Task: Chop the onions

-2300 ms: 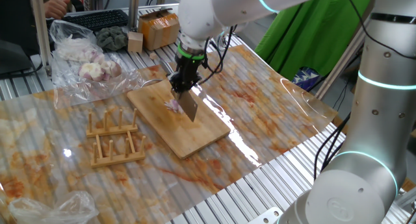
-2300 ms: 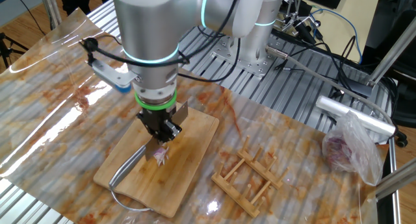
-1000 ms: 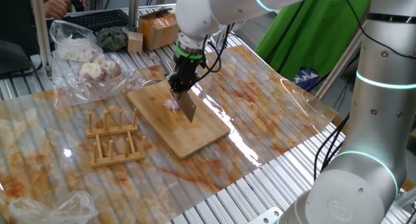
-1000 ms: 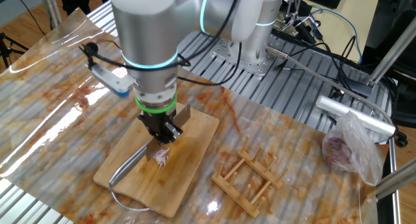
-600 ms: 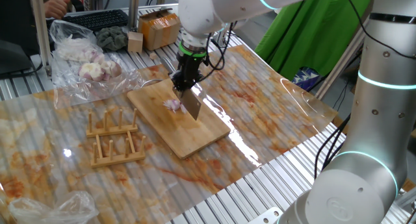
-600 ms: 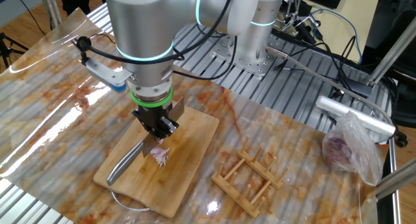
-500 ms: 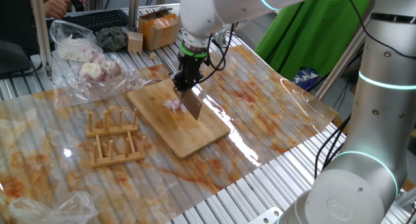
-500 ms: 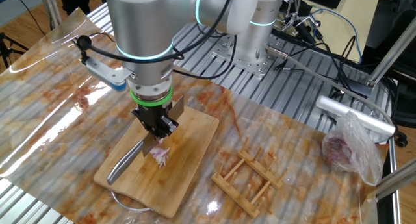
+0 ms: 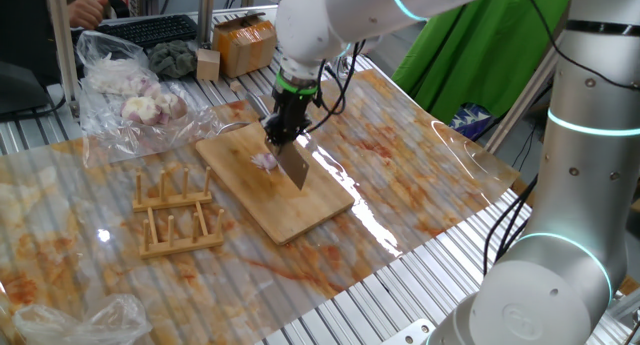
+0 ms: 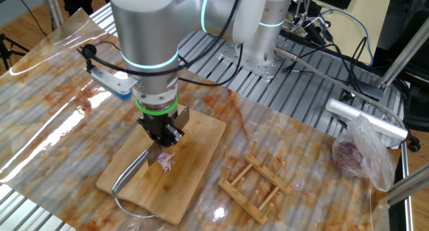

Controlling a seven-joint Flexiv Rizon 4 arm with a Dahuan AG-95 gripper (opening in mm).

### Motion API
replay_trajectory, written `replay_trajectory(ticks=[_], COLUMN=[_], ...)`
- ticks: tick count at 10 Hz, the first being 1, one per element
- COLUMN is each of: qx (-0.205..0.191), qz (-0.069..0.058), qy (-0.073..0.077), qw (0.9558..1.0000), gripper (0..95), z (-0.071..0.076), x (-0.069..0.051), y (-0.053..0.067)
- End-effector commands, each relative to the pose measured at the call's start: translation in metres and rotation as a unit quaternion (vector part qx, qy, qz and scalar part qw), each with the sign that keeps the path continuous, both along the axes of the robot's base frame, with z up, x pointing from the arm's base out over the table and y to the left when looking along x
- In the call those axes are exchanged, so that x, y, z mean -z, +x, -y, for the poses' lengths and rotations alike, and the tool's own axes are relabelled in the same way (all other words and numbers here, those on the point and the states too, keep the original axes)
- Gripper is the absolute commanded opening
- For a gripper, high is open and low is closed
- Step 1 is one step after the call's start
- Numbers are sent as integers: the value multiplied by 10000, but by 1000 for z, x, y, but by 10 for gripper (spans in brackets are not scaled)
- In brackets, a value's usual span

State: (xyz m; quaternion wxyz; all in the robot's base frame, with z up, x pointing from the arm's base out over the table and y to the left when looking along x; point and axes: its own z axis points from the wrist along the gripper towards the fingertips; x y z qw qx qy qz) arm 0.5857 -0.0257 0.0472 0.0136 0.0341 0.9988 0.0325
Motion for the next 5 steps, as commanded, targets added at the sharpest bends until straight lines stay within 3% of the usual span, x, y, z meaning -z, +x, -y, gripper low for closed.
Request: replay_trajectory(ticks=[1, 2, 3, 5], qx=[49, 77, 82, 161], qz=[92, 100, 5, 16], qy=[50, 51, 63, 58], qw=[9999, 9999, 9999, 9999], gripper=[0, 0, 0, 0], z=[-2, -2, -3, -4], x=[19, 19, 13, 12], y=[0, 0, 1, 2])
